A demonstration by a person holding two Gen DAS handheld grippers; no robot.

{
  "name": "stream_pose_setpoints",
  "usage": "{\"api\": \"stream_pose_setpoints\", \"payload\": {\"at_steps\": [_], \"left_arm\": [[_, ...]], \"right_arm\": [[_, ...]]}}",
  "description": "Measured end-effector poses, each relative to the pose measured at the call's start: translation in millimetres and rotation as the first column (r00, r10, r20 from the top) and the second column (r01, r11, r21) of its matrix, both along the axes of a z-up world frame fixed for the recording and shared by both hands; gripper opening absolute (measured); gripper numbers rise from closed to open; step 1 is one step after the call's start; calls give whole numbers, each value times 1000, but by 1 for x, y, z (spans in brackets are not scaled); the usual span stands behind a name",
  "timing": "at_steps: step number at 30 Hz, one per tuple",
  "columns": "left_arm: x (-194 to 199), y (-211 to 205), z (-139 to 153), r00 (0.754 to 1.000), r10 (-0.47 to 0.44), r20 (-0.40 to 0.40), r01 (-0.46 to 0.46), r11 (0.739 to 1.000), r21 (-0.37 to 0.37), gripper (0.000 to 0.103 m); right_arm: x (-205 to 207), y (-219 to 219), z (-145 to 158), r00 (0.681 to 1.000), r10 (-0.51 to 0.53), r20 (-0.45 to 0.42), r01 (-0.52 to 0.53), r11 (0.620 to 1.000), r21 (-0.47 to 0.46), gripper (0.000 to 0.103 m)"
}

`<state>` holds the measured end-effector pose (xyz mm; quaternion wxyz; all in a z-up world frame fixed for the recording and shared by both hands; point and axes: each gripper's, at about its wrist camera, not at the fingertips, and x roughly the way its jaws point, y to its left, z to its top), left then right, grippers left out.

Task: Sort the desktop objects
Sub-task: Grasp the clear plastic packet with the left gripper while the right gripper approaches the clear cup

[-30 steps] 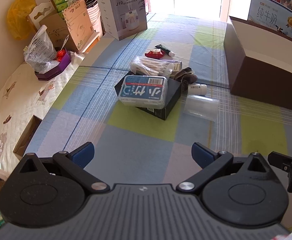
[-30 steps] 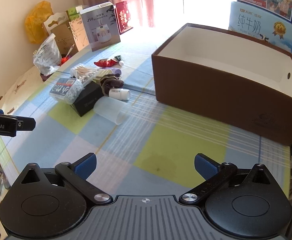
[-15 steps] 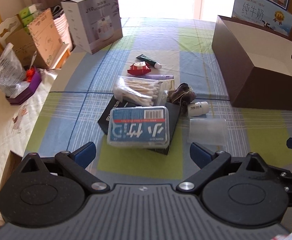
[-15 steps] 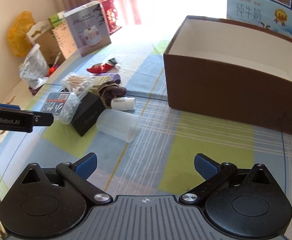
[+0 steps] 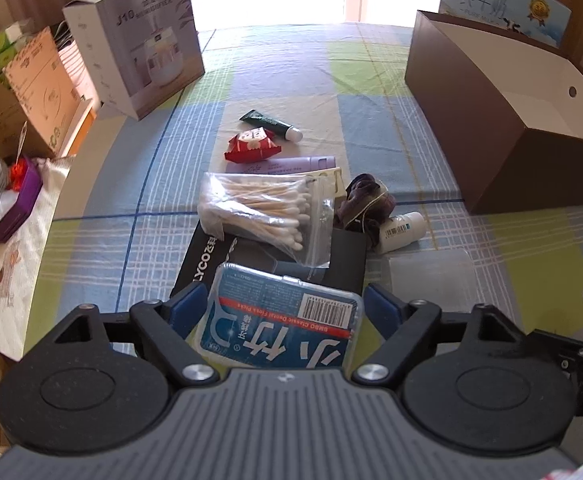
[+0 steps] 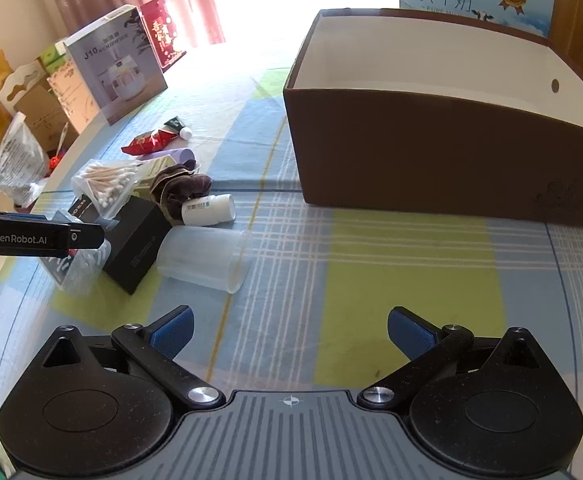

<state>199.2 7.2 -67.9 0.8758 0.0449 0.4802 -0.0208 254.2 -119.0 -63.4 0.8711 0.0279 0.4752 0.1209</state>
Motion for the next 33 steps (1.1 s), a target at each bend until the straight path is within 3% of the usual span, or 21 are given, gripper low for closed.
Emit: {"api": "stream_pose_setpoints", "payload": {"at_steps": [4,7,11,17,22,25,29,33], "left_arm": [[-7,-5,-1,997,-75,34,74,996,44,77],[-16,-7,0,988,-145,59,138,986,98,59],[-27,-1,-1,985,-166,43,160,979,124,59],[-41,24,-16,996,-75,-54,80,993,83,59],[-49,51,-18,995,31,-91,-31,1000,1,74],[-51,62,-15,991,86,-99,-91,995,-47,83],[-48,73,-8,984,151,-92,-163,978,-132,83],[-34,74,-9,976,204,-70,-212,967,-140,83]], "right_arm": [[2,9,-2,1000,-6,-3,6,1000,-1,101],[3,14,-3,1000,-10,-7,10,1000,-4,101],[2,18,-7,999,-21,-26,21,1000,-7,101],[1,20,-9,999,-24,-38,23,1000,-11,101],[0,19,-8,999,-20,-40,19,1000,-16,101],[-1,18,-9,999,-23,-45,22,1000,-18,101],[-3,15,-9,998,-31,-48,31,999,-20,101],[-4,12,-8,998,-41,-48,40,999,-23,101]]}}
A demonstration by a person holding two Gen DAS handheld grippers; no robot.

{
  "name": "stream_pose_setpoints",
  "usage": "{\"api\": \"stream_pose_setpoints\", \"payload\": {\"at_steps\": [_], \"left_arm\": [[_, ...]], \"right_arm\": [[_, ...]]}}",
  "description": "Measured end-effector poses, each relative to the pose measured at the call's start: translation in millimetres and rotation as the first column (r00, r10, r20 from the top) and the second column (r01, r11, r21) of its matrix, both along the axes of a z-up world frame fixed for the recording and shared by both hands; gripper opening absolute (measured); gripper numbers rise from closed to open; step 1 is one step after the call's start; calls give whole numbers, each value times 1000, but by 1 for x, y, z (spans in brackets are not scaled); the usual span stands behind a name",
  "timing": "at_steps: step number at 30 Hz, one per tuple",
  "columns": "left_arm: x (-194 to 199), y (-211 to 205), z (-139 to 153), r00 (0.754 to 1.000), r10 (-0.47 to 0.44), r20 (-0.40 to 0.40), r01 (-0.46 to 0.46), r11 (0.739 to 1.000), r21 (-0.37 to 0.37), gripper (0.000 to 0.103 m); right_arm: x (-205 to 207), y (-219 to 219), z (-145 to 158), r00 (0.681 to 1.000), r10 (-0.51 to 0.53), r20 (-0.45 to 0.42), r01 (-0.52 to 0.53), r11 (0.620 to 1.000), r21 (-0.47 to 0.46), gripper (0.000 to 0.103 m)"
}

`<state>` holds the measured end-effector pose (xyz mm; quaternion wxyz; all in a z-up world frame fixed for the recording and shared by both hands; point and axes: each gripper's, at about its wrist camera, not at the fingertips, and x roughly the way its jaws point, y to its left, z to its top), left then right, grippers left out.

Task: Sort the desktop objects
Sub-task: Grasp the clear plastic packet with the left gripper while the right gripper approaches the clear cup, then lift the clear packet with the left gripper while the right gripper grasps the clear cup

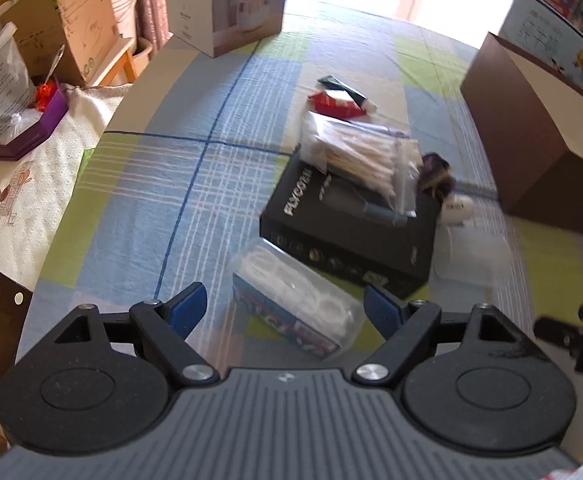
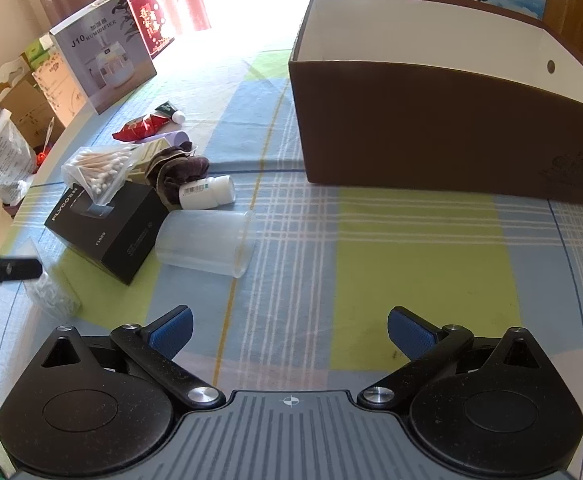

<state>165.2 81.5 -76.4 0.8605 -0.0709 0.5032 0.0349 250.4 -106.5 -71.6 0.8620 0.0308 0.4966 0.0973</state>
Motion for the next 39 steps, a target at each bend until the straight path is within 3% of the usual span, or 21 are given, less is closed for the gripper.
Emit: {"api": "stream_pose_setpoints", "payload": {"at_steps": [2,4,7,11,14,16,24,33,36,39], "left_arm": [[6,0,-6,1000,12,-16,-11,1000,25,80],[10,-5,-13,999,-21,-40,24,997,67,59],[10,-7,-21,996,-52,-65,60,991,120,47],[2,1,-21,995,-74,-72,81,992,98,44],[-7,5,-19,992,-104,-74,113,985,133,41],[-9,9,-17,992,-106,-69,115,982,147,33],[0,17,-14,993,-113,-40,119,968,221,32],[-6,20,-22,994,-78,-77,91,979,185,41],[-7,19,-26,993,-71,-93,87,979,182,40],[-7,17,-29,992,-84,-96,98,983,158,32]], "right_arm": [[-1,-1,2,1000,2,6,-2,1000,-2,101],[-3,-2,2,1000,-1,9,1,1000,-6,101],[-4,-5,1,1000,-14,5,14,1000,-10,101],[-5,-7,0,1000,-22,2,22,1000,-9,101],[-4,-3,-2,1000,-10,3,10,1000,-2,101],[-3,4,-2,1000,14,12,-14,1000,-1,101],[18,40,-7,996,78,53,-79,997,16,101],[38,74,-22,996,37,84,-37,999,1,101],[43,80,-28,996,20,85,-19,1000,-15,95],[48,84,-33,996,21,85,-19,999,-31,88]]}}
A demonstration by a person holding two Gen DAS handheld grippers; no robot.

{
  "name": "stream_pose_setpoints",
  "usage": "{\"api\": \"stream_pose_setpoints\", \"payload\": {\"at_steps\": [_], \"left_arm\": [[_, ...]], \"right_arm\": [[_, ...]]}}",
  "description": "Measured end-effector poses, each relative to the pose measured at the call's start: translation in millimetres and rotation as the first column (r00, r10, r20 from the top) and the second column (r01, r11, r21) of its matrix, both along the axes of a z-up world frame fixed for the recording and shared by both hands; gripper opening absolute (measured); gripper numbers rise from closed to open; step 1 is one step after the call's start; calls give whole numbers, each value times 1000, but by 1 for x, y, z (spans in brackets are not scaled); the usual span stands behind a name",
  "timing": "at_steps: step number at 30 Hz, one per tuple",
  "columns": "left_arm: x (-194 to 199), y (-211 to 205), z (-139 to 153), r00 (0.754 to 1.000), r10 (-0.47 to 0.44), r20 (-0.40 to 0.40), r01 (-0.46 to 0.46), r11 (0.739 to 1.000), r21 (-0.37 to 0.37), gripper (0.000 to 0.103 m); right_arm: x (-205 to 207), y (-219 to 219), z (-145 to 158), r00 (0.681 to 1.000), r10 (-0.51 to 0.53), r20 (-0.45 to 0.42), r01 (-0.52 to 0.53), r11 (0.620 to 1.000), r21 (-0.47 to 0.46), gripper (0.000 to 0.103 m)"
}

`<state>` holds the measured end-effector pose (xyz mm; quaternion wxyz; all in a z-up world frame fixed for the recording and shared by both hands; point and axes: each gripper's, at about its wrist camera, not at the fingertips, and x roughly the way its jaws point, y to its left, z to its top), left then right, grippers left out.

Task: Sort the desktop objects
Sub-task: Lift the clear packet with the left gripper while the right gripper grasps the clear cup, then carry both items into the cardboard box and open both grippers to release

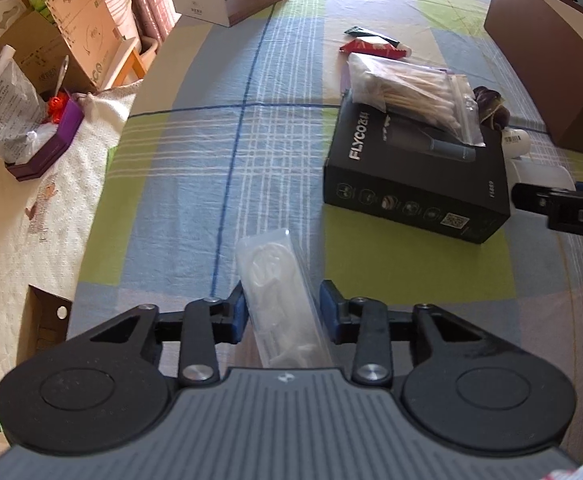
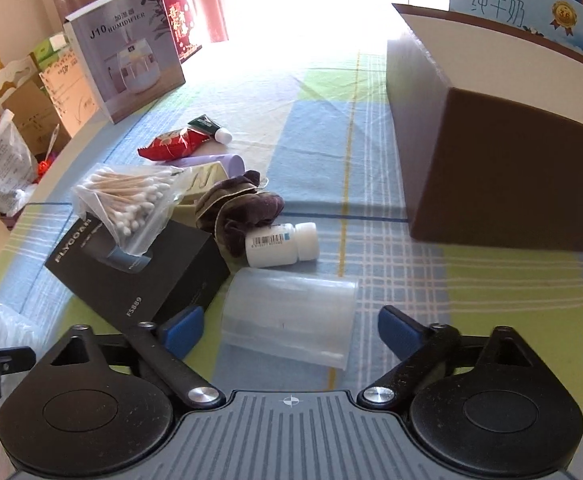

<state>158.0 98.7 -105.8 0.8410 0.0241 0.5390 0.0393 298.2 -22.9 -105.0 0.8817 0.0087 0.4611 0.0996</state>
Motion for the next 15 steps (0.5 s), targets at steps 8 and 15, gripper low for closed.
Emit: {"api": "stream_pose_setpoints", "payload": {"at_steps": [8,15], "left_arm": [[4,-3,-1,1000,-8,14,8,1000,22,28],[-2,-9,14,999,-15,33,14,999,30,28]], "right_arm": [[-1,-1,-11,999,48,14,-47,997,-69,68],[-14,-34,1,999,36,-10,-36,999,-13,68]]}}
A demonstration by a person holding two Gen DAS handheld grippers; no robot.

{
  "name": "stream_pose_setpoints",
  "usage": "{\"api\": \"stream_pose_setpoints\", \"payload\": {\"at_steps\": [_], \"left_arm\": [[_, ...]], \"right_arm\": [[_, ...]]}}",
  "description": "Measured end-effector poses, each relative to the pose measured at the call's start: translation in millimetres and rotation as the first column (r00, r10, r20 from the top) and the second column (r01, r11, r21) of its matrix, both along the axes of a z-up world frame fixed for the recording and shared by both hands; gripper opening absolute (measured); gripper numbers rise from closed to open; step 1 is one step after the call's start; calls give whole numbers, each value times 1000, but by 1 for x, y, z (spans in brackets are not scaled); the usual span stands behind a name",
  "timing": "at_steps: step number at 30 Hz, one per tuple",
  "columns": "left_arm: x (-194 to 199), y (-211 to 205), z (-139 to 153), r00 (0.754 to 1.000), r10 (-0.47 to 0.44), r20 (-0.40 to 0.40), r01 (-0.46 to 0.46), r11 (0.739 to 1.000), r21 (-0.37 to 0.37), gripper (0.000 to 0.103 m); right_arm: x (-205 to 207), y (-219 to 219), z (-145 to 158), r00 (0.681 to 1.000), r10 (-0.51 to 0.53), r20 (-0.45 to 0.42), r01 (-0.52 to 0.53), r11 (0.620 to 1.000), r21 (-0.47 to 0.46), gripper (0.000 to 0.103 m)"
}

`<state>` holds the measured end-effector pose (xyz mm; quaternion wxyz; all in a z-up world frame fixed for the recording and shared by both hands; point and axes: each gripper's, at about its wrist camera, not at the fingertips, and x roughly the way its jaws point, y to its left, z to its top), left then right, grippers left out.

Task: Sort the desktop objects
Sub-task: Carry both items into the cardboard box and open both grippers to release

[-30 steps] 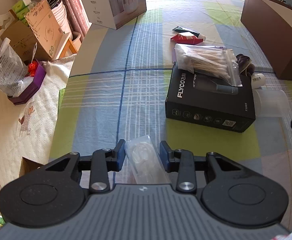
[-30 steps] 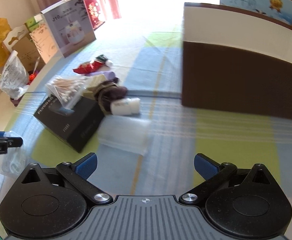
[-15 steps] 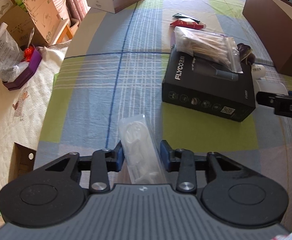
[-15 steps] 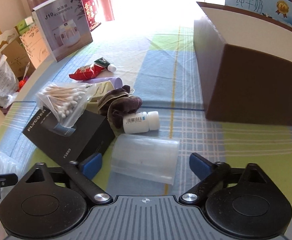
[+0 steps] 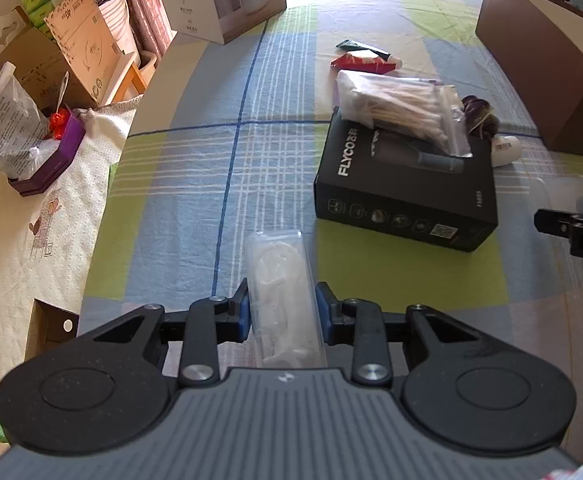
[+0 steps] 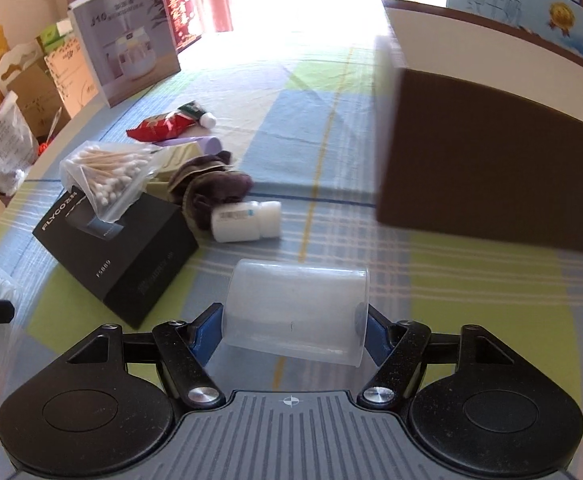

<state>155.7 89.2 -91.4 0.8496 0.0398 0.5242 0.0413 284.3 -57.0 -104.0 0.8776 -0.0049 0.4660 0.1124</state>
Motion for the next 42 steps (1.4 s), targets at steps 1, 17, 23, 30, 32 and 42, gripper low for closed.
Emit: {"api": "stream_pose_setpoints", "payload": {"at_steps": [1,17,23,30,32,42], "left_arm": [[-1,-2,4,1000,-3,6,3,1000,-1,28],[27,-169,78,946,-263,188,290,948,-130,28],[75,-242,99,913,-310,267,359,920,-158,28],[146,-309,104,910,-315,271,364,919,-154,28],[160,-323,100,909,-321,266,366,920,-141,28],[222,-356,46,948,-306,90,318,929,-191,28]], "right_arm": [[-2,-5,3,1000,-2,-2,2,1000,9,68],[-18,-143,90,992,-67,107,59,995,82,68],[10,-208,131,976,-101,192,80,990,118,68],[69,-250,147,967,-96,236,80,994,78,68],[86,-260,141,971,-91,219,75,994,79,68],[155,-275,83,998,44,-34,-43,999,31,68]]}}
